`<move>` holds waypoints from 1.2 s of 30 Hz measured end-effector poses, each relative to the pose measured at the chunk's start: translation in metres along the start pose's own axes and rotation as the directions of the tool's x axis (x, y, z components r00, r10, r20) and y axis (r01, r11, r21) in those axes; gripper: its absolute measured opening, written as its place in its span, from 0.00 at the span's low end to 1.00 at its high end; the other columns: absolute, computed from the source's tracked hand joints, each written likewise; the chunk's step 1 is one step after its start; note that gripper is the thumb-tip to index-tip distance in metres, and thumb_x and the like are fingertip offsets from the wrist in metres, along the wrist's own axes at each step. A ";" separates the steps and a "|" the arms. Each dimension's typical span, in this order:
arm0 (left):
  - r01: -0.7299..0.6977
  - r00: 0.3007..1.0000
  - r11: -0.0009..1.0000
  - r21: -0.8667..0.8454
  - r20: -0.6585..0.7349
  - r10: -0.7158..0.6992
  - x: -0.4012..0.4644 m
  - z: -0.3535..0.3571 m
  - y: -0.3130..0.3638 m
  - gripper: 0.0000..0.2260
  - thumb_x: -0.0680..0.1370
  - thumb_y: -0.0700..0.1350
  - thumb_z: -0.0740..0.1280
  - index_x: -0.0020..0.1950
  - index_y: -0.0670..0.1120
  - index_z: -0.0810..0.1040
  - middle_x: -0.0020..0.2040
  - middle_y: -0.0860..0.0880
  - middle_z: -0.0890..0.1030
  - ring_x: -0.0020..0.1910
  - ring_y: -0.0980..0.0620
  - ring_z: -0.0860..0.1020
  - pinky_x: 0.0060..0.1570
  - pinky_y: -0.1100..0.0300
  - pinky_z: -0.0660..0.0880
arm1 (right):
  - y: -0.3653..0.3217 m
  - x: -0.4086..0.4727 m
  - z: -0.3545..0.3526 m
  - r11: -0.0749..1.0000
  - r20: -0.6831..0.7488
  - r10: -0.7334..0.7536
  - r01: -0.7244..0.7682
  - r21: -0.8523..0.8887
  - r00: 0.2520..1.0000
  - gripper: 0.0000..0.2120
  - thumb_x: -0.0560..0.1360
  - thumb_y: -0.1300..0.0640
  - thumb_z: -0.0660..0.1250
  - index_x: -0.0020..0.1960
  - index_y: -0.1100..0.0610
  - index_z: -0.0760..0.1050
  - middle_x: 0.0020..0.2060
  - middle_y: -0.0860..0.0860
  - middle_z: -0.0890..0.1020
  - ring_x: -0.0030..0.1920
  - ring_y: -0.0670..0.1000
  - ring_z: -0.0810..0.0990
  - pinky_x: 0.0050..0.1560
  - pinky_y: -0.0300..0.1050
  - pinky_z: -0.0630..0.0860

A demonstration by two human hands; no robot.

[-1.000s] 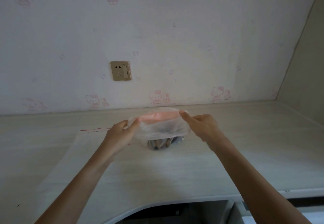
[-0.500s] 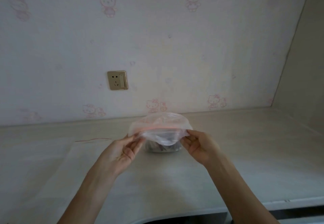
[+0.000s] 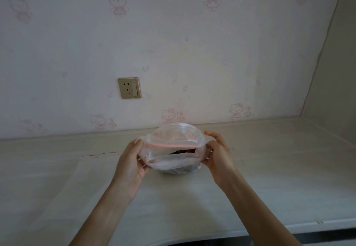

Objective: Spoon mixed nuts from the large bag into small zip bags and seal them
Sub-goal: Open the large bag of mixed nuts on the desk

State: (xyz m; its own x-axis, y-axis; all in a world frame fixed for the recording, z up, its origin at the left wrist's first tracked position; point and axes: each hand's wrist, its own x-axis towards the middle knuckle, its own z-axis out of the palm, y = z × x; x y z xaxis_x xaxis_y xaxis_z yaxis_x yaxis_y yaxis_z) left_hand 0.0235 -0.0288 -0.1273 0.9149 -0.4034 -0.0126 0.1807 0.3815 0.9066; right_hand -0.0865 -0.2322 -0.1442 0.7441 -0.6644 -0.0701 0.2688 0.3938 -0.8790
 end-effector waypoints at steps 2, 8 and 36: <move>-0.026 1.000 0.994 0.108 -0.011 0.028 -0.002 0.002 0.003 0.24 0.85 0.48 0.62 0.28 0.52 0.74 0.32 0.49 0.70 0.36 0.50 0.73 0.42 0.51 0.77 | 0.000 -0.003 -0.004 0.994 0.090 -0.061 0.068 -0.085 0.994 0.16 0.71 0.62 0.63 0.54 0.52 0.83 0.47 0.58 0.86 0.41 0.54 0.84 0.41 0.52 0.80; 0.100 0.994 0.984 0.144 -0.049 -0.094 0.002 0.008 0.008 0.12 0.81 0.52 0.67 0.49 0.49 0.89 0.47 0.49 0.87 0.45 0.50 0.85 0.42 0.54 0.79 | -0.006 -0.012 -0.007 0.918 0.263 -0.087 0.179 -0.353 0.961 0.10 0.77 0.50 0.71 0.53 0.53 0.87 0.44 0.58 0.84 0.43 0.53 0.80 0.44 0.50 0.78; 0.101 0.989 0.651 0.753 -0.150 0.020 -0.008 -0.032 0.000 0.27 0.77 0.70 0.66 0.54 0.45 0.78 0.44 0.47 0.87 0.43 0.47 0.86 0.46 0.47 0.85 | -0.021 -0.025 -0.017 0.618 -0.085 0.013 -0.075 -0.783 0.996 0.24 0.78 0.33 0.63 0.49 0.55 0.74 0.40 0.53 0.83 0.38 0.51 0.84 0.30 0.43 0.78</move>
State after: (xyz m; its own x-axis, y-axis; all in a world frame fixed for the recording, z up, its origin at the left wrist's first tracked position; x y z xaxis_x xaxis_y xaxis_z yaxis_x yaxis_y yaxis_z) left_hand 0.0277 0.0009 -0.1410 0.9620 -0.2667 -0.0577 -0.0617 -0.4186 0.9061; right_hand -0.1215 -0.2349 -0.1322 0.6928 -0.7107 -0.1217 -0.3686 -0.2040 -0.9069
